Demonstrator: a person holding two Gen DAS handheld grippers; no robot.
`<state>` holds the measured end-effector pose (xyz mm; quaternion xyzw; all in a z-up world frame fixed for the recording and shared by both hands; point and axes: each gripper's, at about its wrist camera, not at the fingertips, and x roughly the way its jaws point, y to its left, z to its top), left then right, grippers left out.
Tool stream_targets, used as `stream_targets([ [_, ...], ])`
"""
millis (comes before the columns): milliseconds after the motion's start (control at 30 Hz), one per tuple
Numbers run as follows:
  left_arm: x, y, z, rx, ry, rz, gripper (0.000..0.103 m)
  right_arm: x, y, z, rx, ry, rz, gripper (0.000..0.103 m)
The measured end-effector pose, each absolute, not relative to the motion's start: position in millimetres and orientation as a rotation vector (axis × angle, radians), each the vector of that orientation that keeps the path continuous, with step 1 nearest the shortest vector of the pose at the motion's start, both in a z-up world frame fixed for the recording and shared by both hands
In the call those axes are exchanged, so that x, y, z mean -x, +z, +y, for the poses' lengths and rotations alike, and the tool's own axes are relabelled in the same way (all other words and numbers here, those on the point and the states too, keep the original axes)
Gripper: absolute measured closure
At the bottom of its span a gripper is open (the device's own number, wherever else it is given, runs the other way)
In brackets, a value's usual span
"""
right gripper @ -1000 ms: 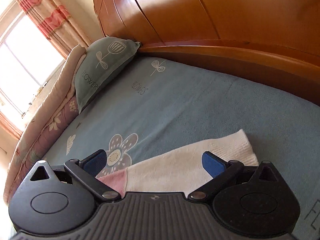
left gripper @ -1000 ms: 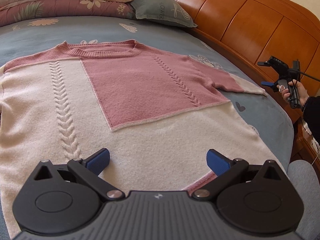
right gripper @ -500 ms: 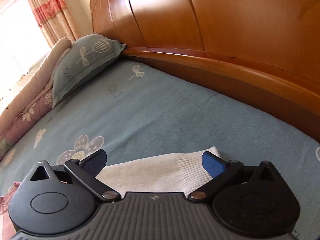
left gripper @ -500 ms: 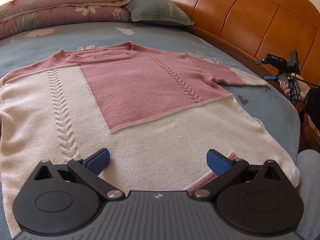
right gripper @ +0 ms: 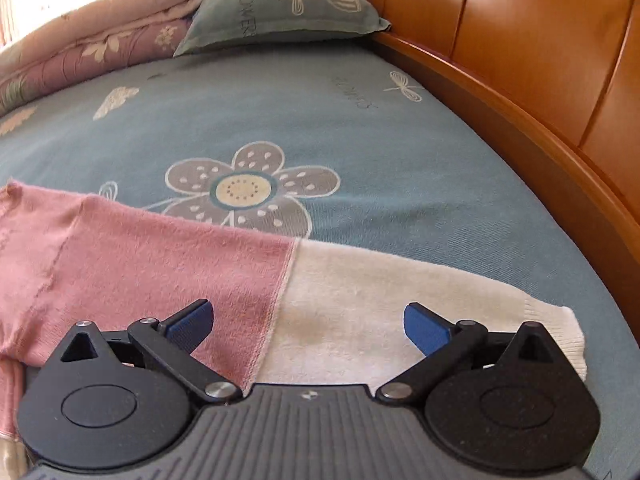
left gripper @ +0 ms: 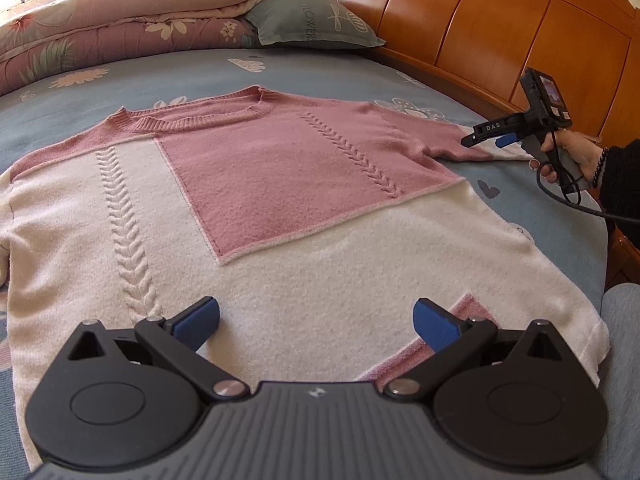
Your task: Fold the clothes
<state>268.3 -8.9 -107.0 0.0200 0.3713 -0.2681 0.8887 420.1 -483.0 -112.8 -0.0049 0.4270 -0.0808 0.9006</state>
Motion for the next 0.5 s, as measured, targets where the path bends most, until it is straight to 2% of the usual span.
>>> stream_targets([
  [100, -265.6, -106.2, -10.0, -0.058, -0.56, 0.763, 0.001, -409.5, -119.6, -492.3, -0.071, -0.181, 0.801, 0.0],
  [200, -266.6, -104.9, -5.8, -0.025, -0.567, 0.764, 0.001, -407.9, -119.7, -489.9, -0.032, -0.171, 0.808, 0.0],
  [267, -267.6, -102.5, -2.2, -0.003, -0.554, 0.761, 0.001, -414.9, -108.6, -490.6, -0.071, -0.201, 0.882, 0.0],
  [500, -267.8, -94.1, 7.2, 0.013, -0.487, 0.751, 0.001, -364.5, -47.9, -429.9, -0.069, 0.023, 0.833, 0.0],
])
